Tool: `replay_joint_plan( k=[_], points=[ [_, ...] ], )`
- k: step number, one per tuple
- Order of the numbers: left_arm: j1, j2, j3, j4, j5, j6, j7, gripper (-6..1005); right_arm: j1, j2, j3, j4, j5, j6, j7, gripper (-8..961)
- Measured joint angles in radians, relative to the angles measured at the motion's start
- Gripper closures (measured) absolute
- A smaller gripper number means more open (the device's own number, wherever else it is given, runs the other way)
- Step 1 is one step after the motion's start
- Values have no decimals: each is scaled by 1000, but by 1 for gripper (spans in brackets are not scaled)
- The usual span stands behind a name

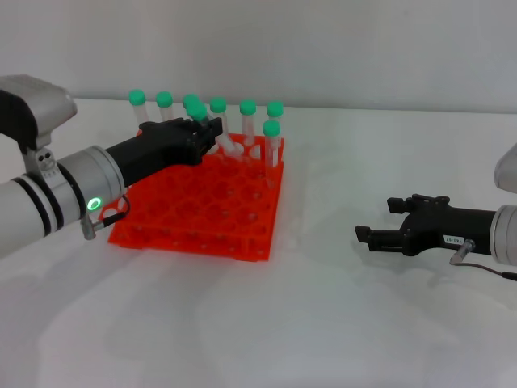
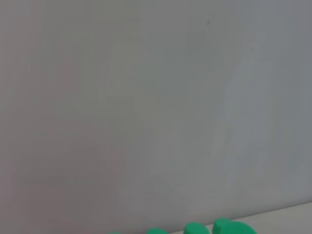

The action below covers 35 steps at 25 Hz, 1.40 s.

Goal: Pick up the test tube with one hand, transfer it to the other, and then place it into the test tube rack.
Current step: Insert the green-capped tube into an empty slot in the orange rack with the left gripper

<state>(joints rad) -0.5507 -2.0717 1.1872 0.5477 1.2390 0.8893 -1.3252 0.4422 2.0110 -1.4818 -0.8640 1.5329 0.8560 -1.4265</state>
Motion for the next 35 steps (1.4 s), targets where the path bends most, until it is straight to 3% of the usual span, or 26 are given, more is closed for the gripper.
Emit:
replay_joint_plan(
  k=[35],
  points=[
    [-94,1,0,-64,117,-79,-92,767,53,-1,9,60,-2,-17,0,96]
  ],
)
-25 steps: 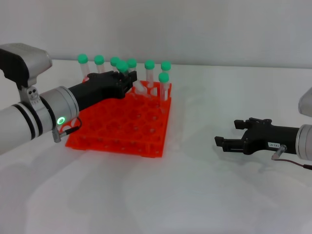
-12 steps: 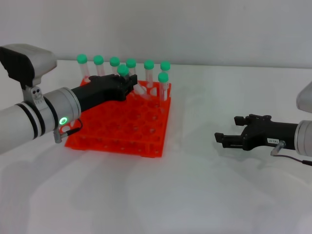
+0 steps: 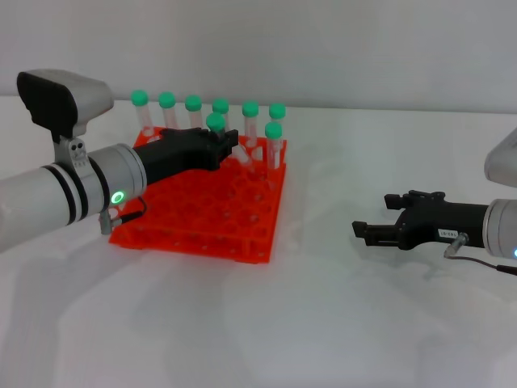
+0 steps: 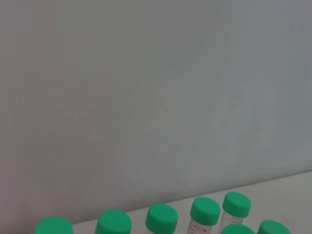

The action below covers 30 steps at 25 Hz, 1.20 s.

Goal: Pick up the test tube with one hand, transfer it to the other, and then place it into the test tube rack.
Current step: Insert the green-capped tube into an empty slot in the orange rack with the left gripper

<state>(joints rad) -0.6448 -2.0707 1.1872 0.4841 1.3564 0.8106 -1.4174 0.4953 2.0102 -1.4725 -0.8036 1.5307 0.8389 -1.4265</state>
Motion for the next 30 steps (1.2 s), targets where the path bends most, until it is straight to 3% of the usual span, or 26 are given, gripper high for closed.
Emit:
replay_joint_plan(
  k=[12,21,27,30],
  points=[
    [-52,3,0,-4,141,-53,-123,763,2,1,0,2,0,0,0,98],
    [-61,2,-2,21,154,-64,-139,761,2,1,0,17,0,-2,-1,101],
    [-34,-3,0,71,156,-54,-129,566,2,1,0,26,0,-10,-1,103],
    [2,-5,0,110,152,-48,-121,392,2,1,0,26,0,-11,-1,103]
  ],
)
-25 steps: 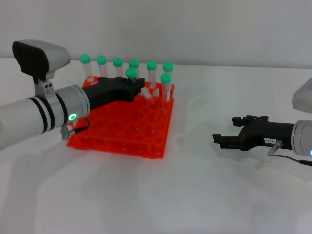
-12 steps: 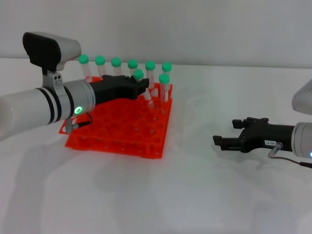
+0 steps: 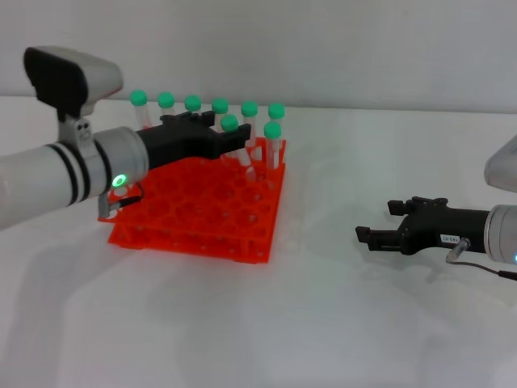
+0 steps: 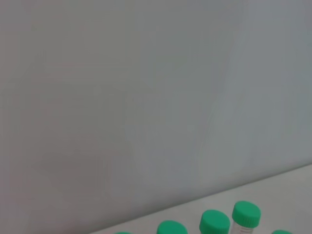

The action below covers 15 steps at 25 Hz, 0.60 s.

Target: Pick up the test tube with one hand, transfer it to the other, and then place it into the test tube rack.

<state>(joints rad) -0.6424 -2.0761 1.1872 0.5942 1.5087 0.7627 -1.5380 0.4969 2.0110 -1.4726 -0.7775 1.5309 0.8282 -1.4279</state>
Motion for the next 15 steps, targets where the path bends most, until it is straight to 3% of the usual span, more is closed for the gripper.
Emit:
replay_joint_plan(
  k=[7,12,15],
  points=[
    [150,-4,0,112,-123,115,148,136,0,-1,0,-4,0,0,-2,102],
    [308,-4,0,119,-423,296,454,140,-12,-1,17,-9,0,-1,-9,102],
    [388,-4,-1,48,-608,436,656,142,-26,0,44,-10,8,1,-40,101]
  ],
)
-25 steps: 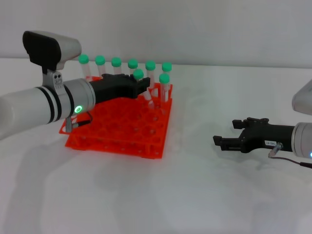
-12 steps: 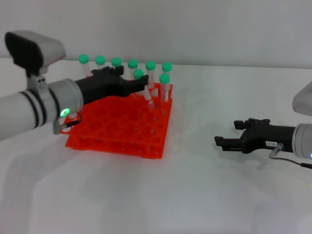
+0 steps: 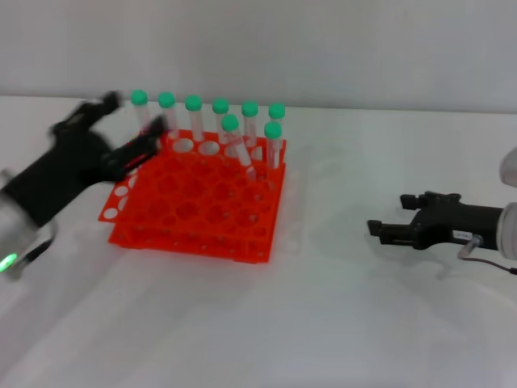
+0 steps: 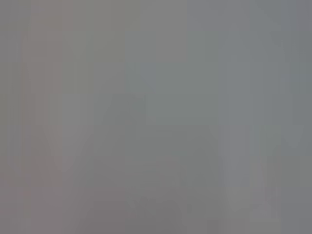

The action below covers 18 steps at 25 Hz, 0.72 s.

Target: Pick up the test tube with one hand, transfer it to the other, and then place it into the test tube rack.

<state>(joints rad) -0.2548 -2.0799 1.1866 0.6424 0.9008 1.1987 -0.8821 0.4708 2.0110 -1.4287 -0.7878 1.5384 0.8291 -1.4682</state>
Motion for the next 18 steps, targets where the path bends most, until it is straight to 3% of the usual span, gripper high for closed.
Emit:
replay_joint_plan(
  k=[3,8,13,18],
  points=[
    [32,0,-4,-103,-133,96,112,144,-27,3,32,0,42,7,-76,101],
    [58,2,-9,-236,-257,123,201,148,-86,4,37,10,215,29,-255,101],
    [94,-1,-9,-284,-309,129,292,150,-140,1,39,66,408,103,-442,100],
    [115,-1,-9,-296,-367,150,297,150,-156,0,91,158,474,196,-548,107]
  ],
)
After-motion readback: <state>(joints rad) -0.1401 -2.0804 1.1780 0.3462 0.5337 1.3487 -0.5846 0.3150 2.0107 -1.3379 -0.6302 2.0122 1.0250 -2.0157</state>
